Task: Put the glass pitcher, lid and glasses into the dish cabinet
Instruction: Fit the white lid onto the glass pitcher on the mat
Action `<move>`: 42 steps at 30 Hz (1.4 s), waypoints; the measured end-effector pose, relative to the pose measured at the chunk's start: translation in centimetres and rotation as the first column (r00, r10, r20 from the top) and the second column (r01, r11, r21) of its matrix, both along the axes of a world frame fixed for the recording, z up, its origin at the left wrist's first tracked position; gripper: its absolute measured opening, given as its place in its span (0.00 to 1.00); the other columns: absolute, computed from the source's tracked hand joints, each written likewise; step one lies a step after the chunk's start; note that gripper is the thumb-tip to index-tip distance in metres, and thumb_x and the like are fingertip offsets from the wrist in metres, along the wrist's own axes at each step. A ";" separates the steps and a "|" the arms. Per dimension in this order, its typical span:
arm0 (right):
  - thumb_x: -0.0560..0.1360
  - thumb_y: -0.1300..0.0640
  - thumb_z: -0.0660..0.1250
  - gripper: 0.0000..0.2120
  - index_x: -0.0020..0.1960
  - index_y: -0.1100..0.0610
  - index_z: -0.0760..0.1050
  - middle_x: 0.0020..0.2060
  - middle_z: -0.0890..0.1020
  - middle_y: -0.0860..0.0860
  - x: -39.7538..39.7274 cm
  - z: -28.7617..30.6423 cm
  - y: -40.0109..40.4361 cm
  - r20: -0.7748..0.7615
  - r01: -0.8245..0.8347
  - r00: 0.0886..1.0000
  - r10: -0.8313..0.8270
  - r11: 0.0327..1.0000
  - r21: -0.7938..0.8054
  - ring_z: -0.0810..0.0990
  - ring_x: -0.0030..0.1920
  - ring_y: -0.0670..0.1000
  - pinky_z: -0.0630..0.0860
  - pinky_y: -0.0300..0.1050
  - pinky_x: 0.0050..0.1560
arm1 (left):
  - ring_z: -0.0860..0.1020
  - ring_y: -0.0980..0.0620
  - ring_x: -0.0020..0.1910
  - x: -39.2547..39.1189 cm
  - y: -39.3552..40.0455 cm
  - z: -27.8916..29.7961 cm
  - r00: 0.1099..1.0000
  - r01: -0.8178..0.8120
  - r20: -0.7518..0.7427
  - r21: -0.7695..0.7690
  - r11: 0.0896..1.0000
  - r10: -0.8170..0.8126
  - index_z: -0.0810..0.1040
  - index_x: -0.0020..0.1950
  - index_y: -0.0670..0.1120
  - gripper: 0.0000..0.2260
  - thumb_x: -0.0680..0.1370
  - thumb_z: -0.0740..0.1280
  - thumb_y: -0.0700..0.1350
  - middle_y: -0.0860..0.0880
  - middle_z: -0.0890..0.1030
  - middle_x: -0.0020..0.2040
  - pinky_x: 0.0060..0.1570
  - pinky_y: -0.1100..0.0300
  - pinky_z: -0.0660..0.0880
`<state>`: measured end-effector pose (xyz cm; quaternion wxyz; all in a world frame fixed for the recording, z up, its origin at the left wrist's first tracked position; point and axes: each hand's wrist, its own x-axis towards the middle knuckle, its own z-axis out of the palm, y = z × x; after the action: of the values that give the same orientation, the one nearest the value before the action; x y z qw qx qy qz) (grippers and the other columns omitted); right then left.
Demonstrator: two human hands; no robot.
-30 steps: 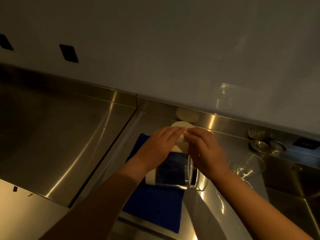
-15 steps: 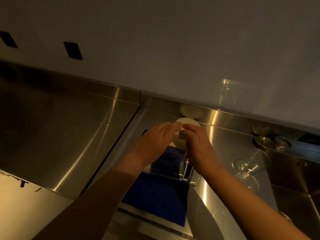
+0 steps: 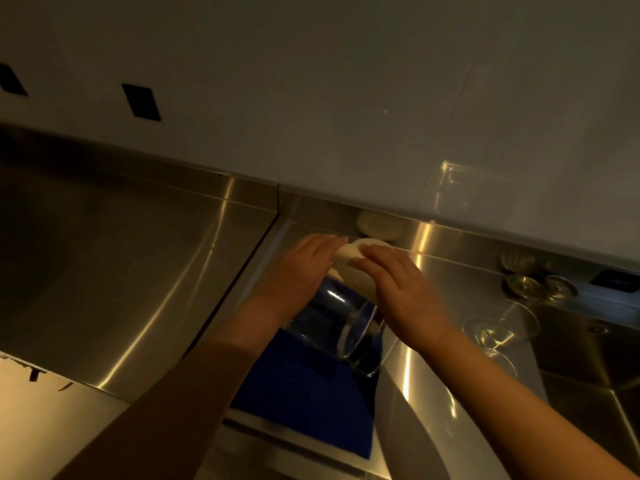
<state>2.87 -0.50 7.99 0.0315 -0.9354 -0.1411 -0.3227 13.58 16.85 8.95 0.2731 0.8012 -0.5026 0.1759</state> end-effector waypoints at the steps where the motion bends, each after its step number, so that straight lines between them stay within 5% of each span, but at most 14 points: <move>1: 0.67 0.56 0.74 0.31 0.66 0.63 0.69 0.67 0.65 0.57 0.1 -0.2 -0.1 -0.012 0.008 1.000 -0.009 1.000 -0.024 0.66 0.66 0.58 0.65 0.54 0.65 | 0.76 0.42 0.59 0.3 0.1 0.1 0.999 0.019 0.037 0.009 1.000 -0.020 0.74 0.65 0.39 0.18 0.76 0.56 0.41 0.40 0.79 0.59 0.60 0.55 0.68; 6: 0.67 0.60 0.75 0.34 0.69 0.61 0.65 0.69 0.63 0.57 1.0 -1.2 0.3 -0.014 0.016 1.000 -0.016 1.000 -0.003 0.64 0.69 0.56 0.59 0.52 0.69 | 0.75 0.42 0.61 2.6 0.6 -0.4 0.991 0.089 0.097 0.064 0.994 -0.094 0.70 0.68 0.41 0.21 0.75 0.67 0.33 0.40 0.77 0.60 0.57 0.47 0.76; 13: 0.73 0.64 0.67 0.28 0.70 0.61 0.62 0.70 0.62 0.58 1.7 -3.6 1.0 -0.040 0.061 0.998 -0.056 0.992 0.109 0.63 0.70 0.57 0.60 0.50 0.69 | 0.77 0.40 0.56 4.7 0.0 0.5 0.941 0.169 0.244 0.261 0.951 -0.234 0.74 0.65 0.37 0.19 0.75 0.56 0.37 0.38 0.78 0.58 0.54 0.50 0.77; 21: 0.68 0.70 0.72 0.37 0.72 0.61 0.59 0.70 0.58 0.57 2.1 -5.9 1.1 -0.200 0.097 0.979 -0.042 0.957 0.272 0.62 0.69 0.53 0.62 0.46 0.67 | 0.78 0.41 0.56 6.8 -2.0 -0.9 0.858 0.233 0.346 0.399 0.887 -0.381 0.76 0.64 0.38 0.23 0.69 0.71 0.31 0.39 0.79 0.58 0.52 0.49 0.77; 24: 0.75 0.65 0.66 0.35 0.74 0.45 0.53 0.73 0.53 0.44 2.2 -6.6 1.0 -0.257 0.138 0.966 -0.035 0.909 0.394 0.55 0.72 0.39 0.63 0.44 0.70 | 0.79 0.41 0.54 7.0 -2.5 -1.8 0.855 0.260 0.332 0.391 0.883 -0.399 0.77 0.62 0.37 0.24 0.67 0.74 0.30 0.39 0.80 0.56 0.50 0.49 0.78; 29: 0.80 0.59 0.58 0.24 0.73 0.48 0.57 0.72 0.56 0.36 1.8 -8.0 0.8 -0.299 0.148 0.954 -0.022 0.902 0.406 0.51 0.69 0.31 0.60 0.38 0.71 | 0.79 0.42 0.53 6.7 -2.6 -3.2 0.872 0.271 0.289 0.387 0.881 -0.395 0.77 0.62 0.38 0.25 0.66 0.75 0.31 0.40 0.80 0.55 0.50 0.51 0.78; 32: 0.73 0.67 0.68 0.34 0.74 0.56 0.57 0.72 0.57 0.51 2.1 -8.1 0.6 -0.258 0.113 0.966 -0.020 0.930 0.349 0.52 0.71 0.39 0.54 0.29 0.68 | 0.79 0.42 0.53 7.0 -2.9 -3.2 0.887 0.268 0.258 0.387 0.882 -0.382 0.77 0.63 0.39 0.25 0.66 0.75 0.31 0.40 0.80 0.56 0.50 0.51 0.78; 39: 0.65 0.70 0.74 0.37 0.70 0.61 0.61 0.67 0.62 0.59 2.6 -7.6 0.4 -0.186 0.114 0.980 -0.073 0.969 0.219 0.66 0.64 0.55 0.67 0.42 0.59 | 0.78 0.44 0.57 7.1 -2.5 -3.6 0.951 0.226 0.128 0.333 0.915 -0.281 0.74 0.66 0.41 0.27 0.68 0.75 0.34 0.42 0.78 0.61 0.55 0.54 0.74; 42: 0.64 0.71 0.73 0.37 0.69 0.63 0.62 0.67 0.62 0.60 2.6 -7.5 0.4 -0.139 0.084 0.988 -0.062 0.983 0.162 0.66 0.64 0.57 0.66 0.43 0.60 | 0.71 0.46 0.67 6.5 -2.2 -3.9 0.984 0.155 0.032 0.300 0.941 -0.173 0.65 0.73 0.43 0.26 0.76 0.69 0.42 0.43 0.69 0.71 0.65 0.58 0.62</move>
<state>5.49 -0.09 0.47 0.1073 -0.9534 -0.0766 -0.2713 20.04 14.63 5.00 0.1490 0.7830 -0.5959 0.0982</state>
